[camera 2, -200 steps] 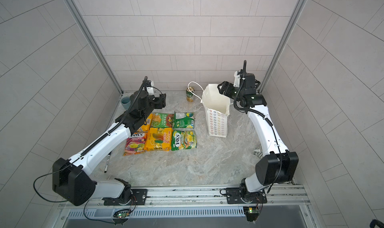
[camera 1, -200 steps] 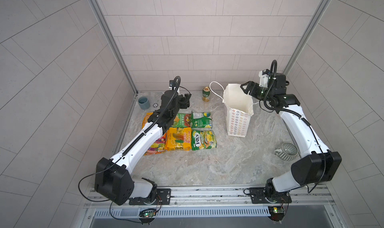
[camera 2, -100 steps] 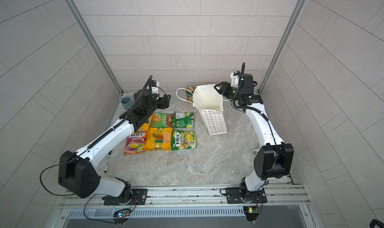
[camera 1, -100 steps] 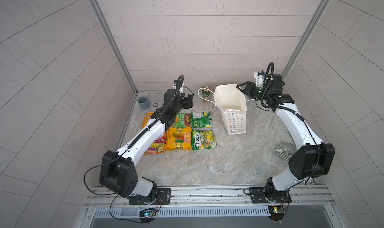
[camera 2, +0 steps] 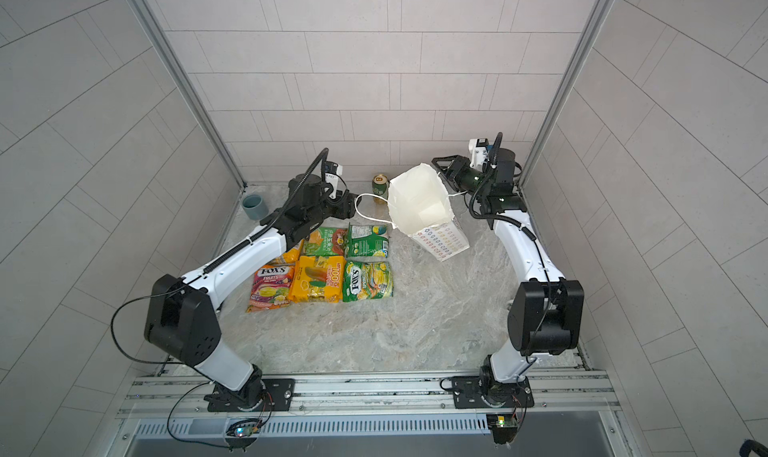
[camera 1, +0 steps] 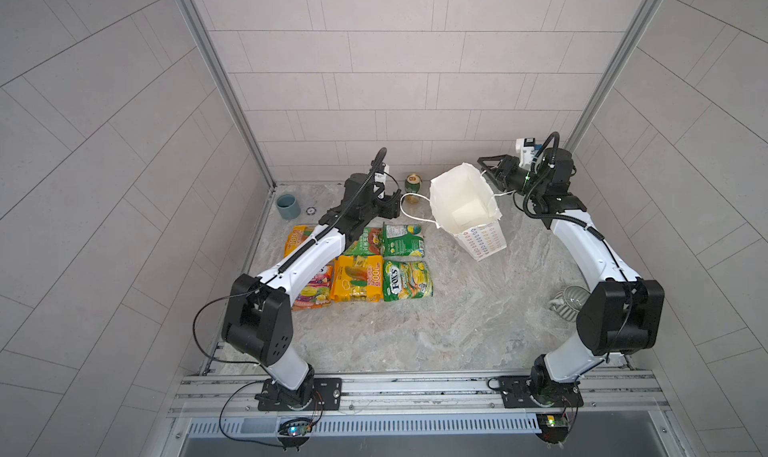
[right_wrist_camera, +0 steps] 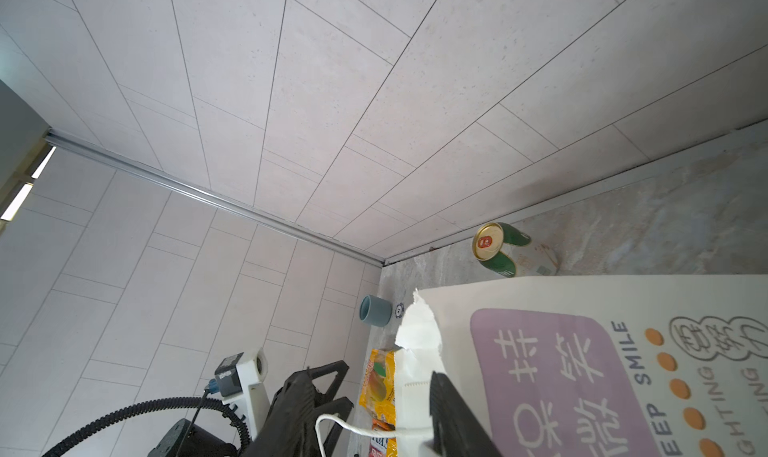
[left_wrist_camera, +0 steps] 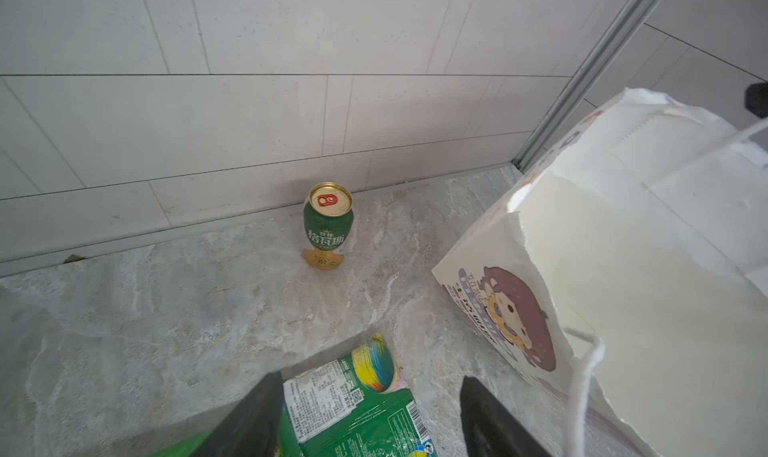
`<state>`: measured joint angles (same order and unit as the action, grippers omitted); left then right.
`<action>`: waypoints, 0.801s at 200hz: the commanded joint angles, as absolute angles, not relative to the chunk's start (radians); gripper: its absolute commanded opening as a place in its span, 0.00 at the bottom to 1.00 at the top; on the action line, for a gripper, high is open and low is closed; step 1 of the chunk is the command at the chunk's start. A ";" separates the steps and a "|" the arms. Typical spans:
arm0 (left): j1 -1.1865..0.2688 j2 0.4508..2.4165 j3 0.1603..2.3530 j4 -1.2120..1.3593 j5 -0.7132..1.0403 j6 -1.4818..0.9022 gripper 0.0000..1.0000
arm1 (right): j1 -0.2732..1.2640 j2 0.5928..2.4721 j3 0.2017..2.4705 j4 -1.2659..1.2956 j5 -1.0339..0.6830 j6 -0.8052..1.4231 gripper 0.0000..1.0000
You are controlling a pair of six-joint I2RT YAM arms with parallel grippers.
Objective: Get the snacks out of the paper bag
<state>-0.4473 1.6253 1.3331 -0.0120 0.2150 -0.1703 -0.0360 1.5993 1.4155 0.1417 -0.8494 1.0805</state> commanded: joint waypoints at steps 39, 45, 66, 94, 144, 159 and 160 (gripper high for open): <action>-0.477 1.713 1.427 0.061 0.377 -0.172 0.54 | -0.059 1.662 1.305 0.623 -0.819 1.449 0.53; -0.479 1.723 1.436 0.067 0.387 -0.178 0.53 | -0.057 1.669 1.301 0.655 -0.813 1.471 0.53; -0.486 1.748 1.479 0.067 0.413 -0.197 0.49 | -0.054 1.685 1.307 0.694 -0.807 1.498 0.53; -0.490 1.774 1.535 0.064 0.417 -0.209 0.49 | -0.050 1.687 1.308 0.792 -0.778 1.519 0.57; -0.489 1.846 1.701 -0.025 0.442 -0.231 0.49 | -0.052 1.740 1.389 0.919 -0.793 1.530 0.67; -0.489 1.873 1.749 -0.073 0.459 -0.240 0.48 | -0.053 1.768 1.393 0.984 -0.776 1.578 0.68; -0.489 1.874 1.752 -0.075 0.460 -0.243 0.48 | -0.052 1.771 1.392 0.993 -0.773 1.583 0.68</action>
